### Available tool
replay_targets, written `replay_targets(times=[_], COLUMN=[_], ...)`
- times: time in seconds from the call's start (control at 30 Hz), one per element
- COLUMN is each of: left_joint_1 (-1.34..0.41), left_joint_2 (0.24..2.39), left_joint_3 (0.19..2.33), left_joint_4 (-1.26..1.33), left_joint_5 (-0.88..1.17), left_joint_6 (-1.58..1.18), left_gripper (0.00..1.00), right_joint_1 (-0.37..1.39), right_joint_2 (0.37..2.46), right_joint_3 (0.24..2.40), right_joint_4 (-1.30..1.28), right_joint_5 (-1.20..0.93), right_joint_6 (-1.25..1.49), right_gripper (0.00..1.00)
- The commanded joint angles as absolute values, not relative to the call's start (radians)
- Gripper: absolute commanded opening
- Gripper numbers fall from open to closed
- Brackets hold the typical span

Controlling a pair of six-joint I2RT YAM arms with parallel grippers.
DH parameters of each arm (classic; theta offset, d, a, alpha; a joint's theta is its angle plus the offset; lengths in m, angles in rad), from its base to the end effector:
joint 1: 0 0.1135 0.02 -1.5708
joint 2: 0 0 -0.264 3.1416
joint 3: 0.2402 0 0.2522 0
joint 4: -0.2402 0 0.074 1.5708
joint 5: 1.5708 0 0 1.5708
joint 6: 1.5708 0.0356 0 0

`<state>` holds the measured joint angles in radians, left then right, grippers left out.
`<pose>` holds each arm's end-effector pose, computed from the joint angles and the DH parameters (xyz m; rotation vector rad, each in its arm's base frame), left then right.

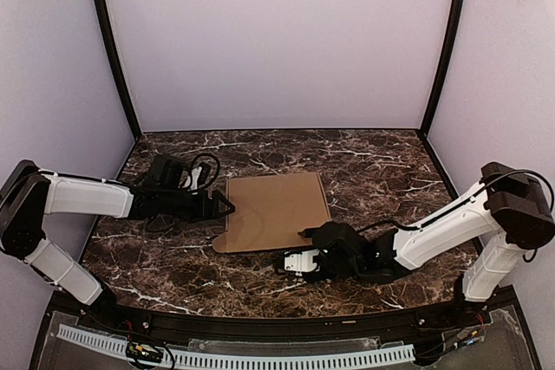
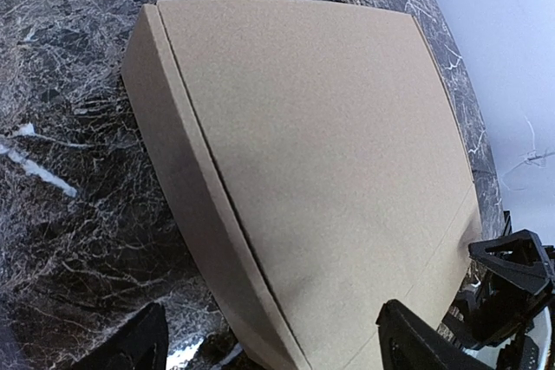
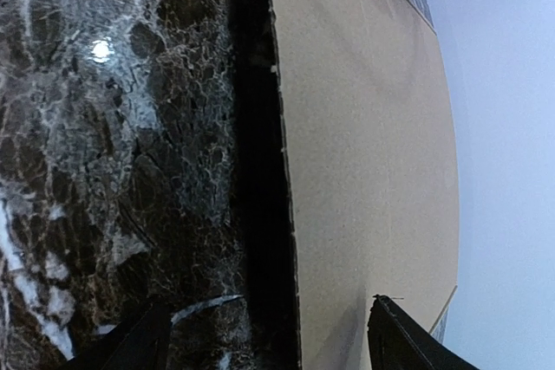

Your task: Fold the paper box

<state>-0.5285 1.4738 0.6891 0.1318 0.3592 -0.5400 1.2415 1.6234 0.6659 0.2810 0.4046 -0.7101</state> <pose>0.2488 -0.1598 0.1804 0.1972 2.3502 -0.9581 0.1126 0.2861 0.1445 -1.6835 1.3981 -0.1568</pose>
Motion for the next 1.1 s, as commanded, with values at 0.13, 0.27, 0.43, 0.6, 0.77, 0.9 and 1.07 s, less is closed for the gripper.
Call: replay_targets(times=[0.13,0.27,0.43,0.6,0.77,0.9,1.07], left_joint_1=[-0.528,-0.528,-0.528,-0.528,-0.526,-0.526,-0.526], left_joint_2=[1.438,1.432,1.432,1.425,1.427,1.422,1.420], left_joint_3=[0.697,0.701,0.705,0.713,0.723,0.727,0.720], left_joint_4=[0.079,0.067,0.059,0.046,0.037,0.043,0.080], left_joint_5=[0.353,0.348,0.348,0.342,0.341,0.349,0.372], left_joint_6=[-0.522,-0.516,-0.514,-0.507,-0.506,-0.515,-0.538], left_gripper=[0.83,0.83,0.83,0.83,0.83,0.83,0.83], right_joint_1=[1.265,1.270,1.276,1.282,1.286,1.289,1.290], right_joint_2=[1.719,1.744,1.769,1.785,1.793,1.783,1.747], right_joint_3=[0.698,0.697,0.691,0.679,0.666,0.646,0.611], right_joint_4=[0.498,0.537,0.582,0.617,0.631,0.629,0.630], right_joint_5=[0.575,0.606,0.631,0.645,0.654,0.661,0.658], right_joint_6=[-0.822,-0.843,-0.861,-0.865,-0.856,-0.835,-0.773], right_gripper=[0.66,0.55,0.41,0.26,0.08,0.00,0.00])
